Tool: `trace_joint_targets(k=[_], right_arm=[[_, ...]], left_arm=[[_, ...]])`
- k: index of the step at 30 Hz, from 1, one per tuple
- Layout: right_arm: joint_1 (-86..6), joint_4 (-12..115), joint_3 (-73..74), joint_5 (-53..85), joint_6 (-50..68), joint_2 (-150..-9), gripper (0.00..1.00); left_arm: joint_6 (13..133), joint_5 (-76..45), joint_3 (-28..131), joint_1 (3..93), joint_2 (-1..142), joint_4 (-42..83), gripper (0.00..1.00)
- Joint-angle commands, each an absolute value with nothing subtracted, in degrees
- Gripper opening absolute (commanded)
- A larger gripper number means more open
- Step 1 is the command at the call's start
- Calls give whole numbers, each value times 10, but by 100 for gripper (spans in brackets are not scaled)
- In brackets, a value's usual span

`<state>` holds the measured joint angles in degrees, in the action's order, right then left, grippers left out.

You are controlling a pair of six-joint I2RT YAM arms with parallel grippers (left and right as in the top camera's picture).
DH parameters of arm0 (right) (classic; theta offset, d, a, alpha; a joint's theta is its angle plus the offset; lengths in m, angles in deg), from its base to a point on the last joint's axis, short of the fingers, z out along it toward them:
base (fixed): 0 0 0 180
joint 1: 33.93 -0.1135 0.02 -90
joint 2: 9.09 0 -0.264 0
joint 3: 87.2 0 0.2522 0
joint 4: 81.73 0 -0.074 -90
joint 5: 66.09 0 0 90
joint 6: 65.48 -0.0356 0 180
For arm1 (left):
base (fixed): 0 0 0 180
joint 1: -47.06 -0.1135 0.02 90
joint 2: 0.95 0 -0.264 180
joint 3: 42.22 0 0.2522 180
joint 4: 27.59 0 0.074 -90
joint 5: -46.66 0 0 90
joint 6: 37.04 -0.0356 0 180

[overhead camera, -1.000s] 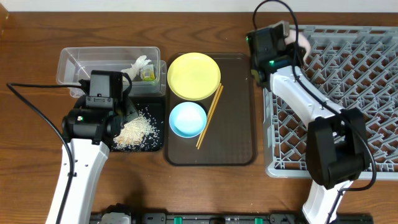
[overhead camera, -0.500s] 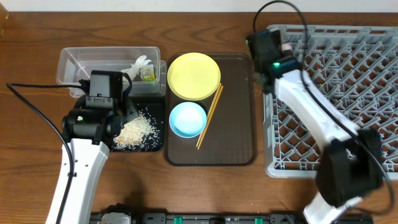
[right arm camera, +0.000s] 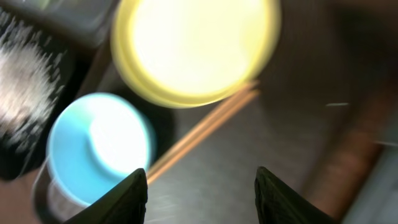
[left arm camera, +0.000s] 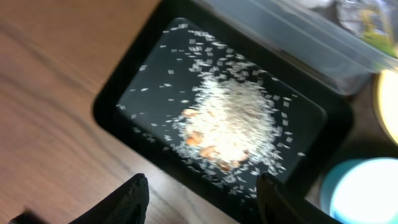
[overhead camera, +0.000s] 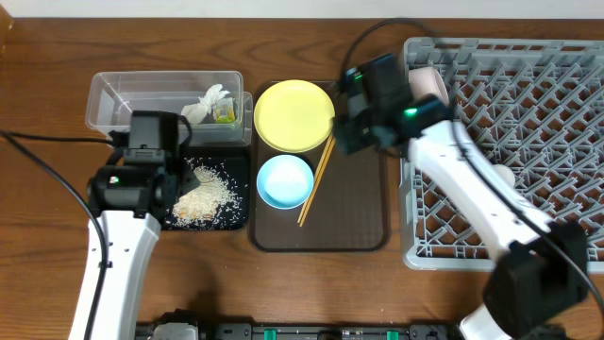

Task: Sort waste into correct bins and load items into the dishwasher rack
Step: 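Reach the right gripper to the blue bowl and grasp its rim, then carry the blue bowl into the dish rack with the right gripper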

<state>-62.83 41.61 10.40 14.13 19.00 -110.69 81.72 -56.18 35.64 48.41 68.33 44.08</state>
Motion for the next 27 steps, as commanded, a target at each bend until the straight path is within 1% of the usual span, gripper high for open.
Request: trace_joint_targets(k=[1,5,7,9,11,13,14,15,18,19,22,27], right_arm=[[-668,410,102,95,168,-1148,54],[-701,419,102,96,143,-1192,53],[-715,421,102,114,125,-1216,50],[-726,420,101,143,105,-1237,49],[-733,421,101,167,82,-1256,45],[-735,425,101,171,72,-1267,38],[-735,429,102,172,72,-1272,31],[-735,432,102,173,72,-1272,22],[-731,440,103,185,72,-1265,3],[-729,440,107,196,72,-1259,1],[-714,440,116,236,72,-1231,1],[-655,441,124,315,85,-1133,1]], left_arm=[[827,-579,359,459,683,445,58],[827,-578,359,449,683,444,58],[827,-577,359,449,683,444,58],[827,-577,359,449,683,444,58],[827,-577,359,449,683,444,58],[827,-577,359,449,683,444,58],[827,-577,359,449,683,445,58],[827,-577,359,449,683,444,58],[827,-571,359,449,683,444,58],[827,-568,359,449,683,444,58],[827,-560,359,449,683,444,58],[827,-560,359,449,683,444,58]])
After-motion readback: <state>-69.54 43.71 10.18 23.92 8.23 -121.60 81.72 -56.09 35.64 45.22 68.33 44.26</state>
